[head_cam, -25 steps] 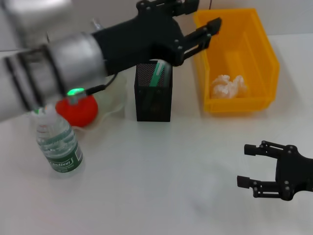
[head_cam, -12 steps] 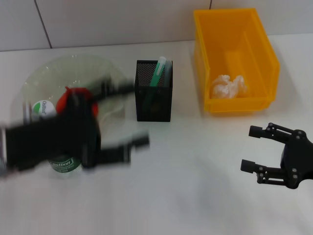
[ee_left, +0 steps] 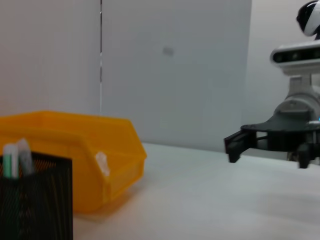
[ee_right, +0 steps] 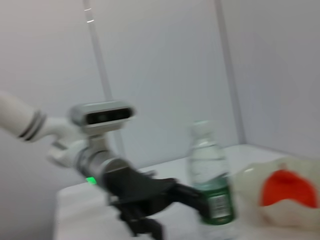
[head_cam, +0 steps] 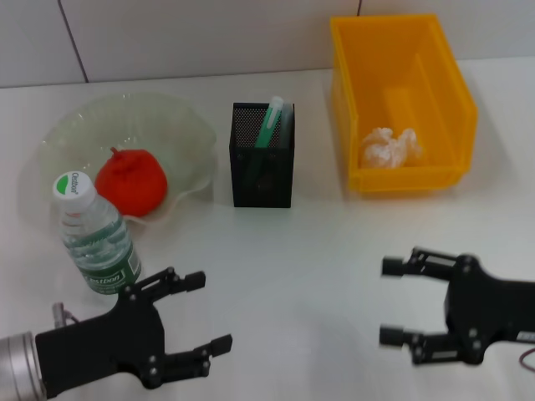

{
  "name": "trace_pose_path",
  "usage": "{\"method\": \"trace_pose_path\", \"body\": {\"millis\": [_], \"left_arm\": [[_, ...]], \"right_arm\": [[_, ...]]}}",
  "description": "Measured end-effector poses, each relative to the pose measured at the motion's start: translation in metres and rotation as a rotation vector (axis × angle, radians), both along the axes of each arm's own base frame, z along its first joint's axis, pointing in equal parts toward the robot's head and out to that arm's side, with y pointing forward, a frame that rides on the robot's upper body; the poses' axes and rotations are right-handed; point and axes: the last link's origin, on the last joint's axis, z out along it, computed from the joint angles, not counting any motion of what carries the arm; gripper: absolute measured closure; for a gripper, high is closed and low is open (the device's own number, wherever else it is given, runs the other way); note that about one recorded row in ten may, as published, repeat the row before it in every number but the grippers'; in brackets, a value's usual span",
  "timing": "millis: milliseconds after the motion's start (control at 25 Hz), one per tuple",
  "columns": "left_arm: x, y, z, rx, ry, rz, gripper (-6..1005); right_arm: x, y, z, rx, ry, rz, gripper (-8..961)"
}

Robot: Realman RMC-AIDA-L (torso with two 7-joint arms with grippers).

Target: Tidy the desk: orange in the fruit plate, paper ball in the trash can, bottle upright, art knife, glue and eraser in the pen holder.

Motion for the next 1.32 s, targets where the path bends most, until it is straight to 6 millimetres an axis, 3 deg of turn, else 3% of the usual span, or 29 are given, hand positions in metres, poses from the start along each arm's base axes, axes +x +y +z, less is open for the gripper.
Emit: {"method": "trace_pose_path", "body": {"millis": [360,1320], "left_arm": [[-0.007,-0.008,0.006,-0.047,-0.008,0.04,135],[-0.009,-0.011,0.012,-0.053,-0.025,0.042,135]], "right_arm": [[-0.012,0.001,-0.021,-0.136,-0.035,0.06,115],[-0.014,0.008,-0.033,-0.113,-0.047,0.029,115]]}}
